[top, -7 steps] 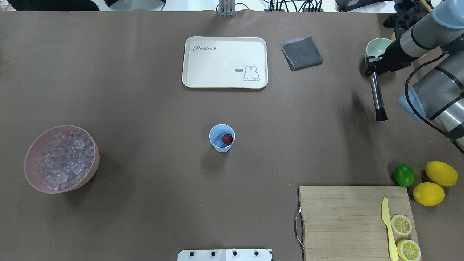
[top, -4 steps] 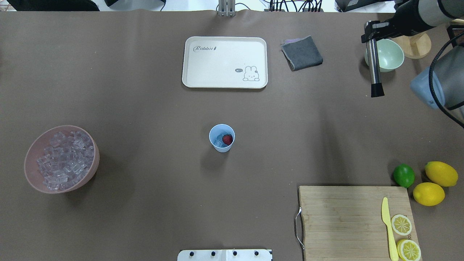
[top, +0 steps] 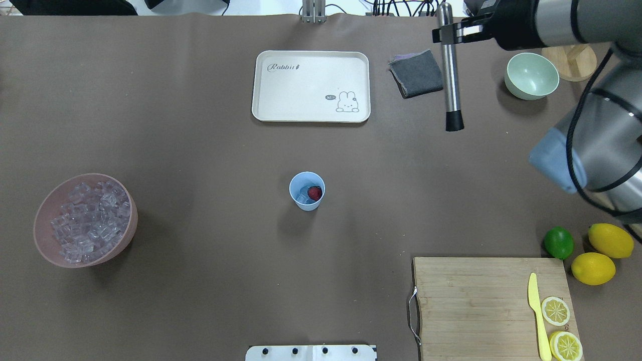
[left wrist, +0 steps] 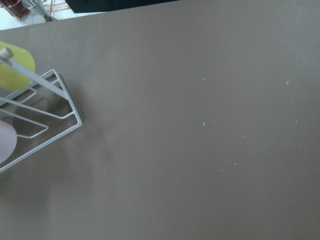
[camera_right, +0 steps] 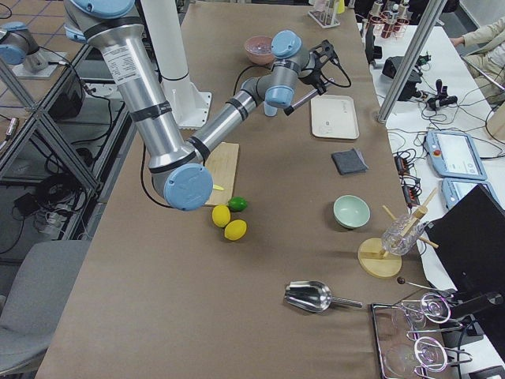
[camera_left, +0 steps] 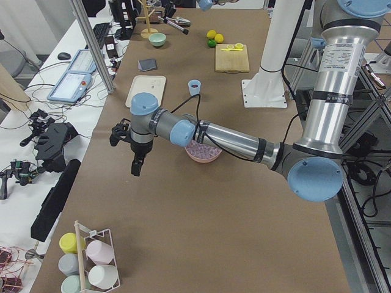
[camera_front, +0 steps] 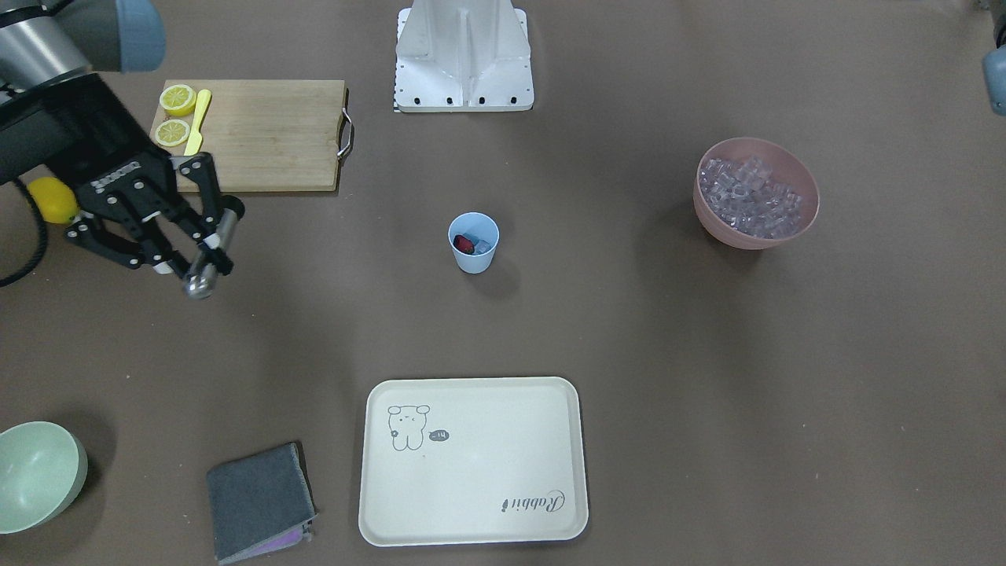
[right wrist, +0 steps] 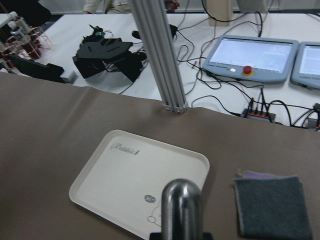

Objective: Mash ice and strawberries in cup
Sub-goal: 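Carry the pestle with the right gripper over the light-blue cup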

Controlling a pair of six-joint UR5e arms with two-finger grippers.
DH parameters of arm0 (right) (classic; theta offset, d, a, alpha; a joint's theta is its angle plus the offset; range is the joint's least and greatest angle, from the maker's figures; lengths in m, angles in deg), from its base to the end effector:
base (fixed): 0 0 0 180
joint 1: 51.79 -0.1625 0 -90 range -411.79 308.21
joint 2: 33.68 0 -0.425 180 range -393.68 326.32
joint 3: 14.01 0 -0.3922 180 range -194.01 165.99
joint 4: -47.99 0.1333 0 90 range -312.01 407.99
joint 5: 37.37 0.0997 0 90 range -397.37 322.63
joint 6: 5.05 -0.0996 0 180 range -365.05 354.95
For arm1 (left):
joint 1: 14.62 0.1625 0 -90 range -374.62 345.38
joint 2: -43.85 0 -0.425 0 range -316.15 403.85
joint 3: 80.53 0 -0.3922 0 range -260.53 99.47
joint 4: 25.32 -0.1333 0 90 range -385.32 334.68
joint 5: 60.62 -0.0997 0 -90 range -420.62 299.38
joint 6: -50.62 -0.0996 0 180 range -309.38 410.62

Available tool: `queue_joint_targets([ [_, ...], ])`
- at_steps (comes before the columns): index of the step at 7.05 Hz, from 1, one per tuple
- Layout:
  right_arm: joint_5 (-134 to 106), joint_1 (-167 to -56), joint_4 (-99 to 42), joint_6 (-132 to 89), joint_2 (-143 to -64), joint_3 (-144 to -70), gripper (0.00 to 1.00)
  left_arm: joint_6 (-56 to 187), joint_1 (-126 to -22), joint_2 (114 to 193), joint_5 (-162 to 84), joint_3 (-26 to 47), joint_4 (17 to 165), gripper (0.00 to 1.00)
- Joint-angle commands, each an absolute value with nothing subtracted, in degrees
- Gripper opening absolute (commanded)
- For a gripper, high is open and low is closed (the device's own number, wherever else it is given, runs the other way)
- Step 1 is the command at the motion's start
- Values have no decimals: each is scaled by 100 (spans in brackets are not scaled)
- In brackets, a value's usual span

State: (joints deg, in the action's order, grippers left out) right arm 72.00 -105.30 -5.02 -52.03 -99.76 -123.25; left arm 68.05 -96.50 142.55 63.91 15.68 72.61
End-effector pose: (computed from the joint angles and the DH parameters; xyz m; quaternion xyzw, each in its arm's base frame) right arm -0.2572 -0.5163 0.2006 0.3879 -0.5185 -0.0389 0.7610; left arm 0.0040 -0.5722 0.5186 0.1201 0.3255 -0.0174 0.9377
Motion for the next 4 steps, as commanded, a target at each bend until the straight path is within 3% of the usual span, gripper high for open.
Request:
queue_joint_targets([
  [1,5499,-9176,875,-5225,-9959,-12335,0,6802,-9767,14167,6401,1466,7268,98],
  [4,3727,-7809,1871,-4701,-9906,-12317,0,6627,-9882,14114,6392,1299,7250,98],
])
